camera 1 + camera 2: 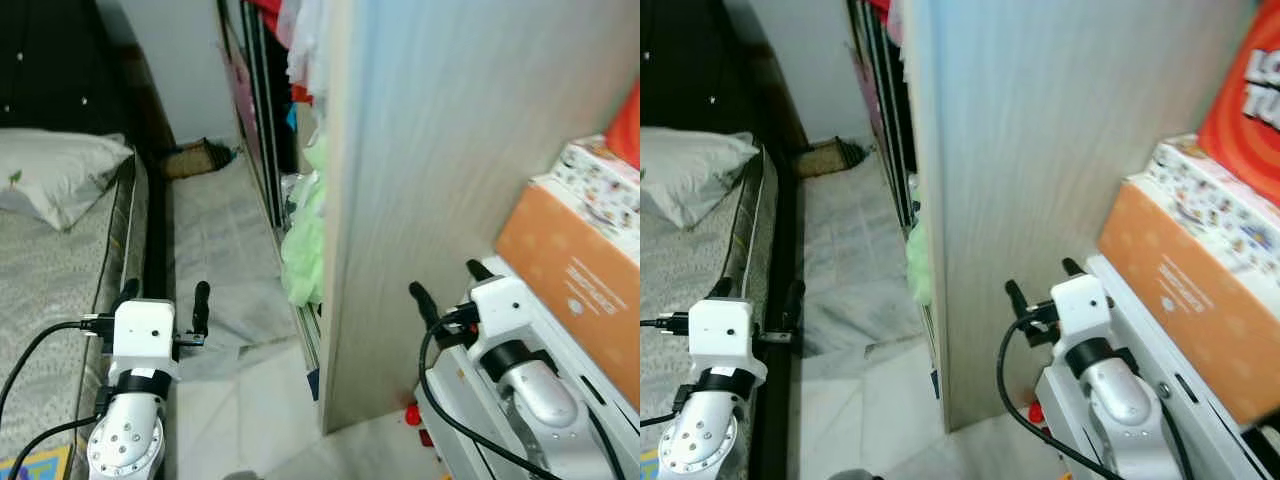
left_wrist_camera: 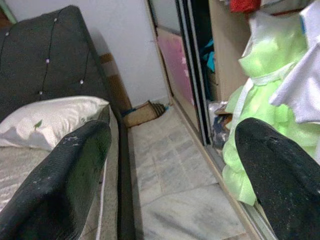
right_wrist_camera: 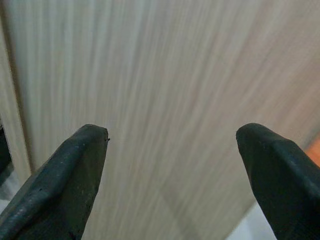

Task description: Clean up the room

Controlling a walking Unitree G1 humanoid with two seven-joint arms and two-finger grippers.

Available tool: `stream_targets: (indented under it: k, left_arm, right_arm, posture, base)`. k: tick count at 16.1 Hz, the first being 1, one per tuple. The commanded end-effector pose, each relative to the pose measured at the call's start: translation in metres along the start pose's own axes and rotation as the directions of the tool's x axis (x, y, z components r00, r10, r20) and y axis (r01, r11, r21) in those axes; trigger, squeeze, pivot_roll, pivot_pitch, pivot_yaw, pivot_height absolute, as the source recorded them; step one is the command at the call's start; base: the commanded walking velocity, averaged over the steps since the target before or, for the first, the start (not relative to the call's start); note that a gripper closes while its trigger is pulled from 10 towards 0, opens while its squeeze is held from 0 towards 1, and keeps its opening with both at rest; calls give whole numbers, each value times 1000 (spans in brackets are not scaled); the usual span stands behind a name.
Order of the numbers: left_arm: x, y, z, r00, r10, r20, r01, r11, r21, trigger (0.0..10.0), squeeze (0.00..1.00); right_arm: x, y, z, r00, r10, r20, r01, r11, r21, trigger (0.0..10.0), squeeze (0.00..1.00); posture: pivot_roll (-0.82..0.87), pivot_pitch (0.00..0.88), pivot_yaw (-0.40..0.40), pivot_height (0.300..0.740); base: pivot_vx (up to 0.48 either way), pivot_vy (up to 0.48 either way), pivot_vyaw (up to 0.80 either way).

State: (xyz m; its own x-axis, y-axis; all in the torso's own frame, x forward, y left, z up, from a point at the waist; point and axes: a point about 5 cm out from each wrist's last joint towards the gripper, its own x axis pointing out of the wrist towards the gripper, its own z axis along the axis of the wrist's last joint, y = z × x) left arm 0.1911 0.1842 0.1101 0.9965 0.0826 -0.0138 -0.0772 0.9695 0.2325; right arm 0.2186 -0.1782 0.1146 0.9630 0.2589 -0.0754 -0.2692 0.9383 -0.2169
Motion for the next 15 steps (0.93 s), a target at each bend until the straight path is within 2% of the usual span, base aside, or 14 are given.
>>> stream_targets:
  k: [1,9,15]
  left_arm:
    - [1,2,-1,1000,7,-8,-7,1000,10,10000,0]
    - [4,2,-1,1000,2,-4,-2,1000,17,10000,0]
    - [11,4,3,1000,9,22,-10,1000,22,10000,0]
  right_arm:
    - [1,0,-1,1000,3,-6,-3,1000,4,10000,0]
    - [4,1,-1,1000,4,-2,-4,1000,8,10000,0]
    - [9,1,-1,1000,1,4,-1,1000,7,10000,0]
  posture:
    - [-81,0,-34,740]
    - [-78,0,-30,740]
    - [-73,0,-29,740]
  base:
    - [-266,0,0]
    - [-263,0,0]
    - [0,0,0]
